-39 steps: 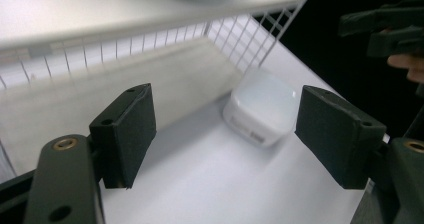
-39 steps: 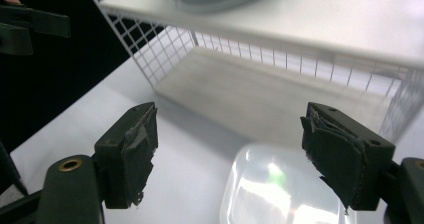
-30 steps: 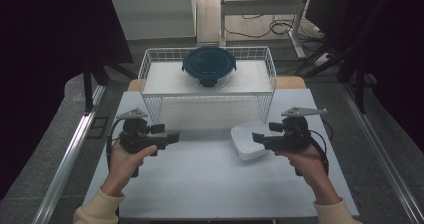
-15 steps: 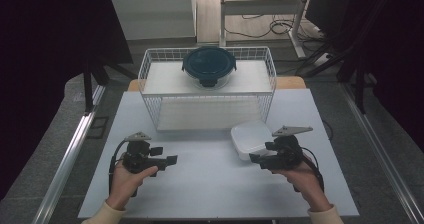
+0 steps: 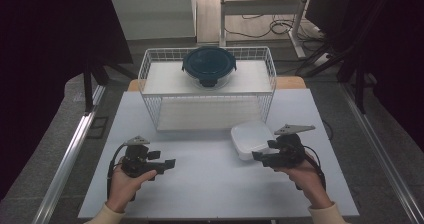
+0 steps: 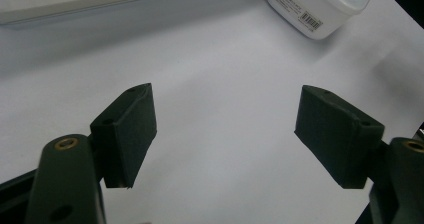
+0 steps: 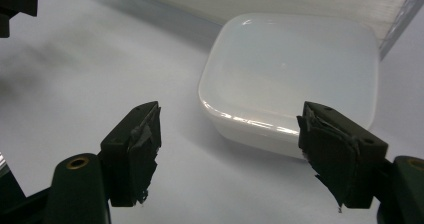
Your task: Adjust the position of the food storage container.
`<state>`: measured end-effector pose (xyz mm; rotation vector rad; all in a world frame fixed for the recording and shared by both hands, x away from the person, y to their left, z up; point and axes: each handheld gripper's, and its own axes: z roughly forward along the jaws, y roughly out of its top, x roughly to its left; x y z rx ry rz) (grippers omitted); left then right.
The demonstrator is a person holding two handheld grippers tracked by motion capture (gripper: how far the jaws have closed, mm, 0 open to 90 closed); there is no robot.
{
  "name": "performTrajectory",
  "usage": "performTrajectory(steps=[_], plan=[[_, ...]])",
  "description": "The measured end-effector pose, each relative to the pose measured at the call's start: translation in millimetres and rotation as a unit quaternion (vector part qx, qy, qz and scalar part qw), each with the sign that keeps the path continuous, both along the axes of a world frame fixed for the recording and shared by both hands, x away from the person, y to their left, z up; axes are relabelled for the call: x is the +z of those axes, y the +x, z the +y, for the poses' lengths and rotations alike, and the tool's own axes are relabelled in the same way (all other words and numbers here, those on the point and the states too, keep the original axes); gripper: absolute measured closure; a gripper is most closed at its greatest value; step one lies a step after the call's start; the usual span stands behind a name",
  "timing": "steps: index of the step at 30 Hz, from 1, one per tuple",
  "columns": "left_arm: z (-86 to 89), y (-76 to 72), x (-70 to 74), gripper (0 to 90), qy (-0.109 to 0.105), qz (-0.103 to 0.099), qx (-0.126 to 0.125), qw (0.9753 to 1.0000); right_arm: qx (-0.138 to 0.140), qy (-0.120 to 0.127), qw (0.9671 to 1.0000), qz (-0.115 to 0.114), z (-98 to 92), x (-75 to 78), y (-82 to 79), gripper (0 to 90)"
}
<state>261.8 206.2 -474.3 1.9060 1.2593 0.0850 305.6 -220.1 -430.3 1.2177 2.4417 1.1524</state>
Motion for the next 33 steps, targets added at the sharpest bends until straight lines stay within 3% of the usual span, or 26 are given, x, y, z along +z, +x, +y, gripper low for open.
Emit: performTrajectory(steps=[7,16,24,30,33], plan=[[-1.6,0.5,-4.3,23.7,0.005,0.006,-0.006,1.0,-0.006,0.01,0.9999,-0.003,-11.0,3.9,3.7,31.6],[-3.1,2.5,-4.6,23.5,0.003,0.007,-0.016,0.9998,-0.036,0.011,0.9993,-0.008,-25.3,9.9,9.1,36.6],[-12.1,10.9,-6.5,23.2,0.011,0.011,-0.026,0.9995,-0.056,0.014,0.9983,-0.001,-41.4,12.7,26.1,55.7],[-17.9,16.7,-9.2,23.1,0.014,0.014,-0.034,0.9992,-0.071,-0.016,0.9973,0.004,-46.7,6.6,42.2,66.9],[-17.3,17.9,-10.7,23.0,0.018,0.015,-0.035,0.9991,-0.08,-0.029,0.9963,0.013,-47.5,-2.8,56.5,77.1]])
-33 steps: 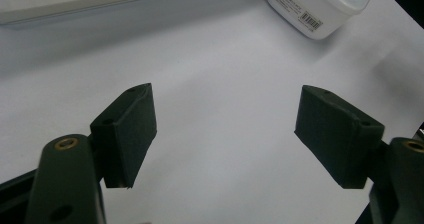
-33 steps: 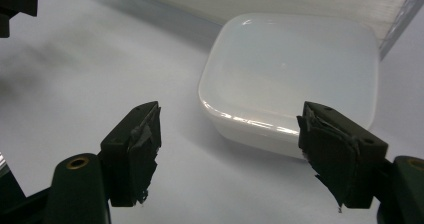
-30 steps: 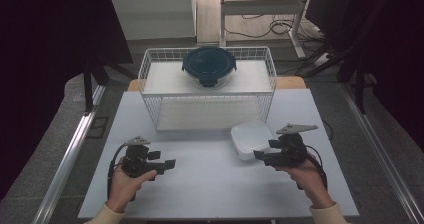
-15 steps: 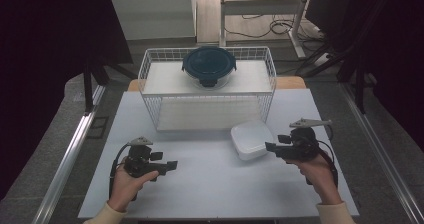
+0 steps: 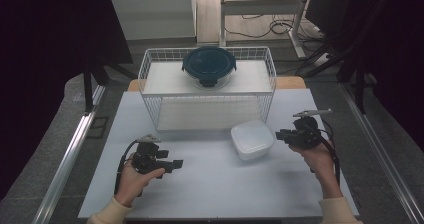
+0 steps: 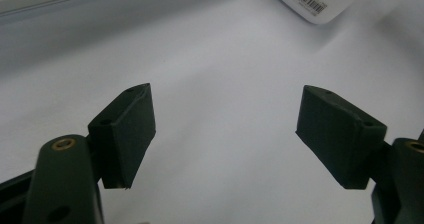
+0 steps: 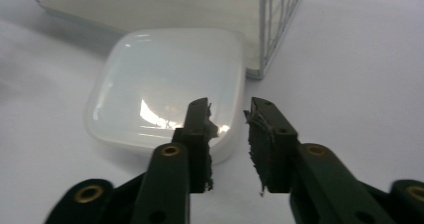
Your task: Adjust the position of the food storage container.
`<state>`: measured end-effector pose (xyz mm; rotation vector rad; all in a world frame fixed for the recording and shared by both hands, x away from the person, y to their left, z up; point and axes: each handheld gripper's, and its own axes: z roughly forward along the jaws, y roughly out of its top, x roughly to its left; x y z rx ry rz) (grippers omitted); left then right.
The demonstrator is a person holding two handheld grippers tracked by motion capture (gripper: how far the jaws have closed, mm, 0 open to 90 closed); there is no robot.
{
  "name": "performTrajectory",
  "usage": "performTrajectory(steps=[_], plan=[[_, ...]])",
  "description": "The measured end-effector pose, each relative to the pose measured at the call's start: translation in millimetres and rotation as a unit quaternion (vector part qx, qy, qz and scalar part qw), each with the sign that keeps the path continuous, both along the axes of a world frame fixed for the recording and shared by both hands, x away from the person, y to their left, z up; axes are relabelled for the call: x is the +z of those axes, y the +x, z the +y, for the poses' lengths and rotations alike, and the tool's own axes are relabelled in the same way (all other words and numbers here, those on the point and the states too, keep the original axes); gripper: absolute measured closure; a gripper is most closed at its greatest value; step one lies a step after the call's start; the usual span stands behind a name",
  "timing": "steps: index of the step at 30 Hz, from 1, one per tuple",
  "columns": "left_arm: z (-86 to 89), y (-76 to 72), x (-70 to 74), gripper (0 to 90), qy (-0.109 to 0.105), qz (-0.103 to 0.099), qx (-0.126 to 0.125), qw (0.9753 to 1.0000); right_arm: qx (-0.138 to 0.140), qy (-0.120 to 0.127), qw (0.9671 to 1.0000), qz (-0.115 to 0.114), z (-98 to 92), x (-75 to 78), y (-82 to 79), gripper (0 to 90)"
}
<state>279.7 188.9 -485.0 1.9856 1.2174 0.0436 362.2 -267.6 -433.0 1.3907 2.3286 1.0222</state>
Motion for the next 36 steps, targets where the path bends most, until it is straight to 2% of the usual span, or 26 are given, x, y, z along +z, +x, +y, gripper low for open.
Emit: performTrajectory(steps=[1,2,3,4,5,6,7,8,12,16,23,32,36], plan=[[1.0,0.1,0.2,23.0,0.001,-0.001,0.001,1.0,0.0,0.0,1.0,0.0,0.0,0.0,0.0,77.1],[2.1,0.2,0.5,23.0,0.0,-0.002,0.001,1.0,-0.003,-0.01,0.9999,0.005,3.1,-4.3,9.6,82.9],[3.3,-0.1,0.8,23.0,-0.001,-0.003,0.003,1.0,-0.003,-0.01,0.9999,0.005,3.1,-4.3,9.6,82.9],[5.4,-0.7,1.5,23.0,-0.002,-0.004,0.007,1.0,-0.008,-0.019,0.9998,0.008,6.9,-9.0,20.9,88.1],[5.4,-0.7,1.5,23.0,-0.002,-0.004,0.007,1.0,-0.008,-0.019,0.9998,0.008,6.9,-9.0,20.9,88.1],[6.9,-1.1,1.9,23.0,-0.002,-0.005,0.009,0.9999,-0.01,-0.031,0.9994,0.01,11.1,-14.5,32.1,89.2],[6.9,-1.1,1.9,23.0,-0.002,-0.005,0.009,0.9999,-0.01,-0.031,0.9994,0.01,11.1,-14.5,32.1,89.2],[7.7,-1.5,1.8,23.0,0.001,-0.006,0.01,0.9999,-0.005,-0.045,0.9989,0.012,15.3,-20.4,41.5,89.3],[8.6,-1.9,1.6,23.0,0.0,-0.007,0.014,0.9999,0.01,-0.064,0.9978,0.019,22.8,-32.4,51.6,89.3],[10.8,-3.7,-0.1,23.0,-0.003,-0.003,0.018,0.9998,0.023,-0.074,0.9969,0.017,25.2,-34.4,52.0,89.5],[13.2,-5.0,0.5,23.1,-0.004,-0.004,0.024,0.9997,0.047,-0.074,0.996,0.017,28.1,-31.2,45.3,89.5],[12.5,-5.5,0.0,23.1,-0.002,-0.004,0.026,0.9996,0.079,-0.084,0.9932,0.016,46.9,-30.6,28.6,89.6],[11.4,-5.3,0.1,23.1,0.0,-0.004,0.026,0.9997,0.097,-0.095,0.9906,0.02,60.6,-33.6,17.5,89.5]])
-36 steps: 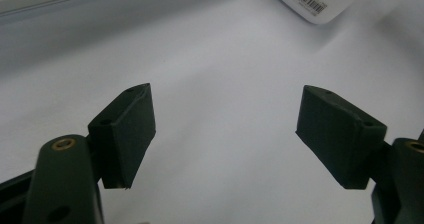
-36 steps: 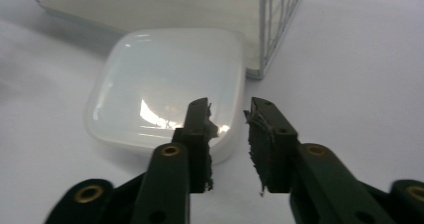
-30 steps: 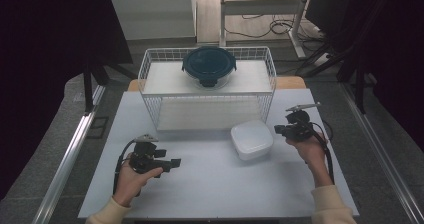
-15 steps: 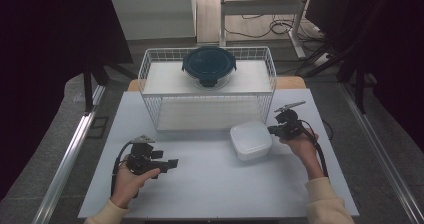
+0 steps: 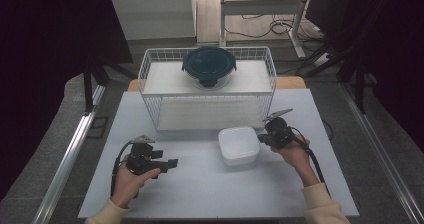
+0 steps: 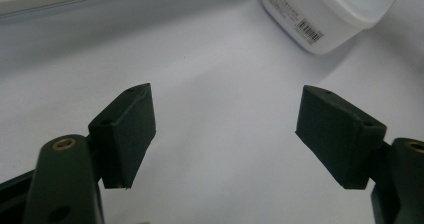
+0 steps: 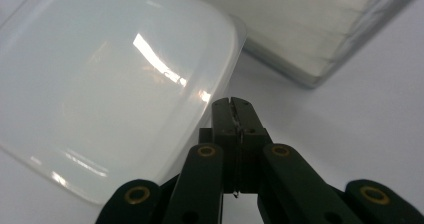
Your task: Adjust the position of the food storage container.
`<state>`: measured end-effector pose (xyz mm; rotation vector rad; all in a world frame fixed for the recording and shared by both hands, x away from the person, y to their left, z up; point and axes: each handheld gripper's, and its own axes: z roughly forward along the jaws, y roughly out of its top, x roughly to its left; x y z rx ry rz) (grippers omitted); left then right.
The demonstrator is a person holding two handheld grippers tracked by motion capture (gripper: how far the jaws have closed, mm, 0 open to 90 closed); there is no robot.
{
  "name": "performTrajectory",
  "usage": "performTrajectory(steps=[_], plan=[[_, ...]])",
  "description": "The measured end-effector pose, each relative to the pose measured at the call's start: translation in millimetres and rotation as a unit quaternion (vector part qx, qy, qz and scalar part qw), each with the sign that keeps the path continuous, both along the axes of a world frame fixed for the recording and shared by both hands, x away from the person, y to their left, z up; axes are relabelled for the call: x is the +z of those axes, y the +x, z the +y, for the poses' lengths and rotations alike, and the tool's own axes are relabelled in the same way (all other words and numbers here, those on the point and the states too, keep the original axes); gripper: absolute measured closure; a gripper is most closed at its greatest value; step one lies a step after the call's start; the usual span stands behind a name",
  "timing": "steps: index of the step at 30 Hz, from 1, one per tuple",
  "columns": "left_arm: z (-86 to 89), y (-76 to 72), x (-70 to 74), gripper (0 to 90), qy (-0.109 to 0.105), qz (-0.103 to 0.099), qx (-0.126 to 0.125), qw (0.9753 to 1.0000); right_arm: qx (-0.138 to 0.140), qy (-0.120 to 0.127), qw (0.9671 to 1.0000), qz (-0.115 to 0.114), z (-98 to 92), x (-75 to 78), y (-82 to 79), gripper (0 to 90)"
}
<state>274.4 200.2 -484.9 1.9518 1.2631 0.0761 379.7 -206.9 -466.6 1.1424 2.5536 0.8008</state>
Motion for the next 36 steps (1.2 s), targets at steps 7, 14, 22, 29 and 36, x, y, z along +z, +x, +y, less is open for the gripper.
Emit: performTrajectory(steps=[7,14,22,29,36], plan=[[-1.3,1.1,0.6,23.2,0.001,0.0,-0.002,1.0,0.025,-0.008,0.9996,0.01,18.3,-6.9,-12.4,89.5],[2.0,1.5,1.0,23.2,-0.002,-0.001,0.0,1.0,0.06,-0.008,0.998,0.017,41.4,-7.8,-26.5,89.5],[1.2,3.0,-0.1,23.2,-0.002,0.001,0.0,1.0,0.105,-0.008,0.9941,0.027,65.5,-9.8,-45.0,89.5],[4.8,3.6,0.9,23.3,-0.008,0.002,0.005,1.0,0.089,0.004,0.9961,0.002,57.0,7.2,-41.6,89.5],[10.9,5.7,1.0,23.2,-0.011,0.002,0.014,0.9998,0.062,0.01,0.9973,-0.038,63.2,23.4,-0.8,89.5]])
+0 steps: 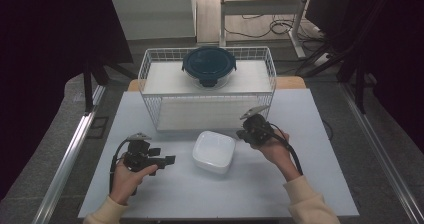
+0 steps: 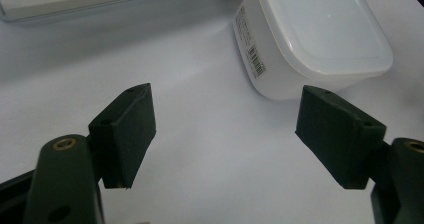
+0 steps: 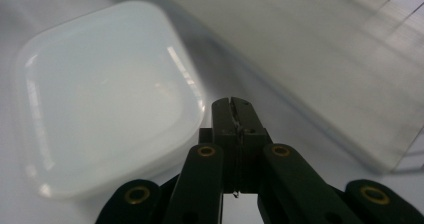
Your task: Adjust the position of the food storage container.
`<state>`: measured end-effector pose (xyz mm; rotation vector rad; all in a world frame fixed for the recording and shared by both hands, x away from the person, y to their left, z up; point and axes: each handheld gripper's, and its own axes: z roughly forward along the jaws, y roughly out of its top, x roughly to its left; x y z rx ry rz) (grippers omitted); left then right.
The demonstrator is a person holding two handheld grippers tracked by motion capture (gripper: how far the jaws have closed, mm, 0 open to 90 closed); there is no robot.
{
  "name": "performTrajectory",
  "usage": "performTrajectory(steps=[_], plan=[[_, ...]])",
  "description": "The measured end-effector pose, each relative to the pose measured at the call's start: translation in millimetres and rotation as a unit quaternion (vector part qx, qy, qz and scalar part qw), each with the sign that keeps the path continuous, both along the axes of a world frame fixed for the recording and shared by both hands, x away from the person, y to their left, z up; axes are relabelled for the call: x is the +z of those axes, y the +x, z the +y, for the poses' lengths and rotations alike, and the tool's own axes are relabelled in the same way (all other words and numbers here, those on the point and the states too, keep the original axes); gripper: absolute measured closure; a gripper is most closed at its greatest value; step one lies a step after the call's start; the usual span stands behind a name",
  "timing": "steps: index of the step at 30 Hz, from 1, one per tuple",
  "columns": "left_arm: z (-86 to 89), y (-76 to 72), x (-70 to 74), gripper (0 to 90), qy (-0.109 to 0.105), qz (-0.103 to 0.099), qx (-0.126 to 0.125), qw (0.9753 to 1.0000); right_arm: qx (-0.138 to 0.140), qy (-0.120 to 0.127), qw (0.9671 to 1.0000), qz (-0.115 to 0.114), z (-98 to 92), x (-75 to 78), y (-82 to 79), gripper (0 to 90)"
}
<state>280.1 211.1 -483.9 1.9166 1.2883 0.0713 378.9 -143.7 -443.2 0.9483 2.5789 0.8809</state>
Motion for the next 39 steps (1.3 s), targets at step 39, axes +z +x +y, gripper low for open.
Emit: performTrajectory(steps=[39], plan=[[17.8,-2.5,11.2,23.3,-0.014,-0.015,0.028,0.9994,0.071,0.0,0.9968,0.037,31.9,-26.0,-45.1,89.5]])
